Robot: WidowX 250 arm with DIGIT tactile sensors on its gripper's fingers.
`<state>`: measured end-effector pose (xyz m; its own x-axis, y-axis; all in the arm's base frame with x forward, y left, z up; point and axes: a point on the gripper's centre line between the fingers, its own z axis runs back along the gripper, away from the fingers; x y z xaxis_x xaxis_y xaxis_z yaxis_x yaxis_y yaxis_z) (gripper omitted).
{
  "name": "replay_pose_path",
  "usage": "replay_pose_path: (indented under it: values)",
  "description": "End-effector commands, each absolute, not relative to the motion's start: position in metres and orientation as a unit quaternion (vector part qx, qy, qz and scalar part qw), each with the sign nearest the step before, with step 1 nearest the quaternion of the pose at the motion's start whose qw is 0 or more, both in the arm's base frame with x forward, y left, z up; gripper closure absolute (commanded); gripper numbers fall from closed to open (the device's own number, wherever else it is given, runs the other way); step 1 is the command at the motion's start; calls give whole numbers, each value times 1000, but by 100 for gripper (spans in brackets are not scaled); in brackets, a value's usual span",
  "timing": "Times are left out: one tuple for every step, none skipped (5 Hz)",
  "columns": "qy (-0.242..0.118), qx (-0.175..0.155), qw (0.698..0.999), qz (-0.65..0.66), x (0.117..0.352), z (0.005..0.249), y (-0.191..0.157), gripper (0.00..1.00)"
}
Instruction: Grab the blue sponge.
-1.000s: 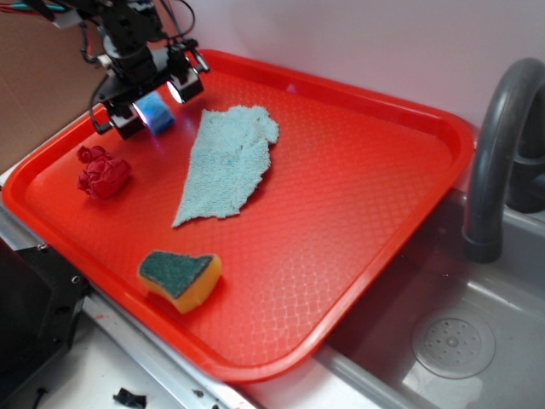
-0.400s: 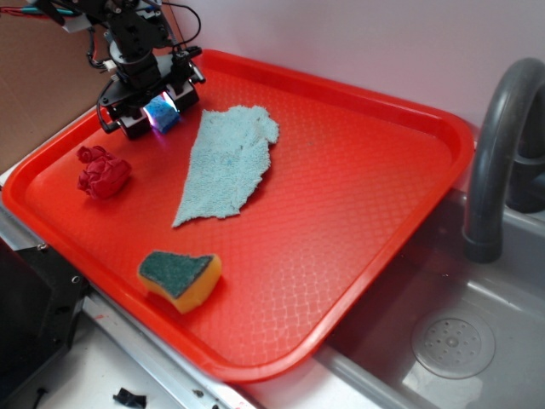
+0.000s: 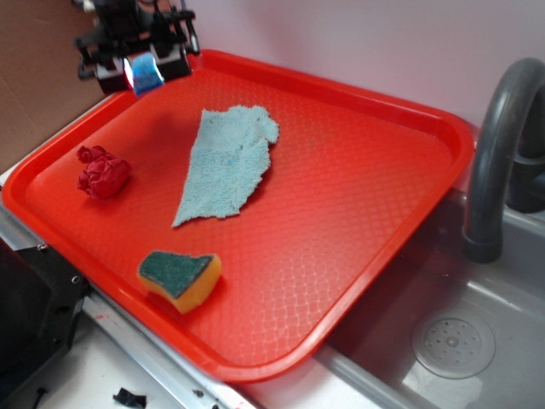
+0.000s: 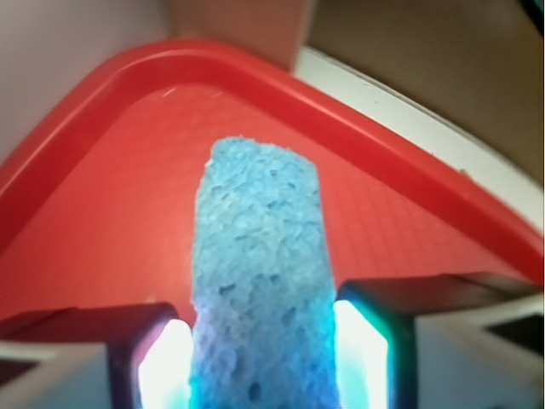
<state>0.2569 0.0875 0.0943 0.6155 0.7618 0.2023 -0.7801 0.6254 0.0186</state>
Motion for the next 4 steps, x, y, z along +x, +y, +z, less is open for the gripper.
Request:
replay_pose_path:
  values:
    - [-58, -17, 962, 267, 230, 188, 53, 100]
    - [-61, -46, 973, 219, 213, 210, 38, 100]
    - [-116, -34, 972, 200, 194, 222, 29, 100]
    - [-121, -23, 972, 200, 192, 223, 38, 100]
